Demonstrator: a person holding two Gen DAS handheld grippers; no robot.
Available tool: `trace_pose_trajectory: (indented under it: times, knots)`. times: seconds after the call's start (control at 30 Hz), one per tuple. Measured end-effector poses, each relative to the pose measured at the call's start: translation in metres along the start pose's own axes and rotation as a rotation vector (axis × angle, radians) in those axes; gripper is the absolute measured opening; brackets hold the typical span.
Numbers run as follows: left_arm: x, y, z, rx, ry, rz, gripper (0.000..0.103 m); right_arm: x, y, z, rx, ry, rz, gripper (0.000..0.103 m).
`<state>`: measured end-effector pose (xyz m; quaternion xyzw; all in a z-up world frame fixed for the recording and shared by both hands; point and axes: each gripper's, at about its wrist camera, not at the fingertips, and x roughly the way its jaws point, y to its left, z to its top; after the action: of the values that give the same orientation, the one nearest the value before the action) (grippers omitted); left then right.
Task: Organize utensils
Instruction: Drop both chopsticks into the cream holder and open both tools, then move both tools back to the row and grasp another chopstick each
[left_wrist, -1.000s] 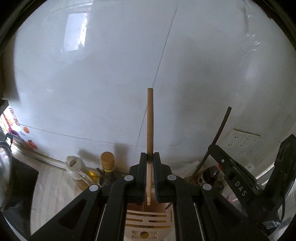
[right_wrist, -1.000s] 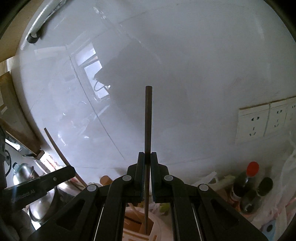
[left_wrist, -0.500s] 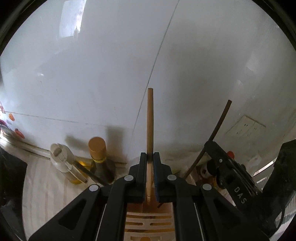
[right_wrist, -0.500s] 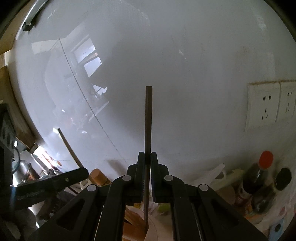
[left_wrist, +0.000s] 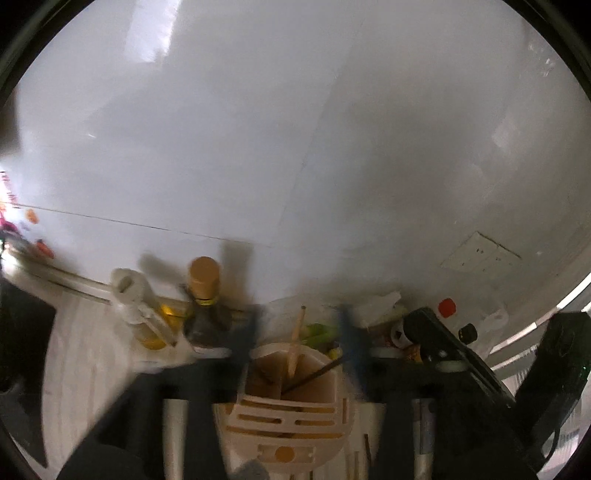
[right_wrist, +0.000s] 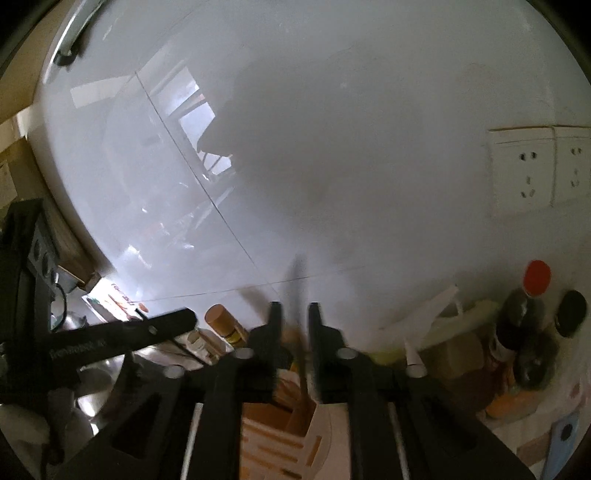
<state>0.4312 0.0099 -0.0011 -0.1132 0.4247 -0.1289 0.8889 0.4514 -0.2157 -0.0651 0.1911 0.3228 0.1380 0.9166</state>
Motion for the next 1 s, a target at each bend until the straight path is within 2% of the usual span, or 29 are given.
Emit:
trace_pose_trajectory:
  times: [0.03, 0.1, 0.17, 0.23, 0.27, 0.33, 0.37, 0.5, 0.57, 0.8, 0.97, 1.0]
  knots:
    - [-0.01, 0.001, -0.003, 0.001, -0.027, 0.017, 0.079, -0.007, -0.001, -0.001, 0.008, -0.005, -0.009, 0.033]
    - [-0.022, 0.002, -0.006, 0.009, -0.057, 0.051, 0.08, -0.019, -0.002, -0.003, 0.011, -0.011, -0.015, 0.036]
    - [-0.034, 0.007, -0.015, 0.018, -0.071, 0.09, 0.093, -0.032, -0.004, -0.006, 0.014, -0.013, -0.026, 0.051]
    - [-0.04, 0.013, -0.025, 0.027, -0.086, 0.117, 0.103, -0.044, -0.007, -0.015, 0.026, -0.01, -0.039, 0.061]
    - [-0.043, 0.014, -0.033, 0.039, -0.094, 0.134, 0.103, -0.048, -0.01, -0.019, 0.029, -0.007, -0.053, 0.066]
    - [-0.044, 0.017, -0.056, 0.06, -0.079, 0.195, 0.103, -0.06, -0.015, -0.031, 0.038, 0.003, -0.095, 0.069]
    - [-0.04, 0.015, -0.063, 0.064, -0.068, 0.201, 0.103, -0.066, -0.017, -0.037, 0.047, 0.01, -0.1, 0.07]
    - [-0.024, 0.027, -0.112, 0.066, 0.03, 0.234, 0.103, -0.077, -0.034, -0.069, 0.086, 0.082, -0.149, 0.079]
    - [-0.016, 0.025, -0.132, 0.073, 0.071, 0.245, 0.103, -0.08, -0.044, -0.09, 0.085, 0.115, -0.188, 0.088]
    - [0.025, 0.021, -0.202, 0.12, 0.23, 0.286, 0.103, -0.074, -0.088, -0.159, 0.126, 0.338, -0.278, 0.087]
    - [0.057, 0.01, -0.244, 0.165, 0.35, 0.299, 0.103, -0.067, -0.119, -0.202, 0.165, 0.479, -0.321, 0.054]
    - [0.062, 0.008, -0.249, 0.17, 0.369, 0.298, 0.103, -0.066, -0.125, -0.21, 0.178, 0.501, -0.318, 0.051]
